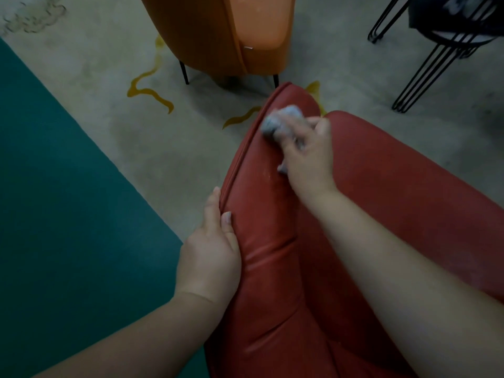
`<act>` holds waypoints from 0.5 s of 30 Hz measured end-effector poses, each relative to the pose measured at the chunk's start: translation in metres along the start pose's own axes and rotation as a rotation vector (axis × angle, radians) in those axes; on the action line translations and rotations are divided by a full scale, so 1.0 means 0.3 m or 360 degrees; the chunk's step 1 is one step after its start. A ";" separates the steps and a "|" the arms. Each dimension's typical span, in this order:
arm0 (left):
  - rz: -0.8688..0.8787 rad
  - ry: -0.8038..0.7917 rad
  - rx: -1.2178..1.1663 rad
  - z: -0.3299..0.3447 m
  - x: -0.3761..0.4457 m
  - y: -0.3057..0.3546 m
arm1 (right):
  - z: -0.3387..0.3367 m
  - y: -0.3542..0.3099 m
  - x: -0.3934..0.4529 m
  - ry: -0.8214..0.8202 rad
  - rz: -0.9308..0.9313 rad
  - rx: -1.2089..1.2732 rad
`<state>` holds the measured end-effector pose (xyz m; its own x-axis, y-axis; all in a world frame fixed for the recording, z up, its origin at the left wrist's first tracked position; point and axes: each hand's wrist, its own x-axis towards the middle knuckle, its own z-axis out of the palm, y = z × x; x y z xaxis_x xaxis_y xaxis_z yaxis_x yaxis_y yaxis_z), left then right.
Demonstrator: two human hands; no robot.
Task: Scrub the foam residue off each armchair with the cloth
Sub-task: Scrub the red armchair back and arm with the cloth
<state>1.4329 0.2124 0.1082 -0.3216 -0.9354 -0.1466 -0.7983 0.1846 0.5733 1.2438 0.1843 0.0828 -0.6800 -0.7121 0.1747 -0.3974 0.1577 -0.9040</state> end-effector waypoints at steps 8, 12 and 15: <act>-0.0003 0.0009 -0.0015 -0.002 0.001 -0.005 | -0.018 0.022 -0.263 -0.0213 -0.0348 -0.0084; -0.0008 -0.0017 -0.0022 -0.004 0.004 -0.009 | -0.012 0.024 -0.232 -0.0148 -0.0307 -0.0142; -0.0014 -0.0015 -0.0026 -0.003 0.001 -0.007 | 0.030 0.020 -0.014 0.0169 0.0039 -0.0077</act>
<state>1.4349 0.2114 0.1077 -0.3195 -0.9341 -0.1593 -0.7926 0.1713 0.5851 1.2498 0.1821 0.0730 -0.7502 -0.6318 0.1952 -0.4072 0.2088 -0.8891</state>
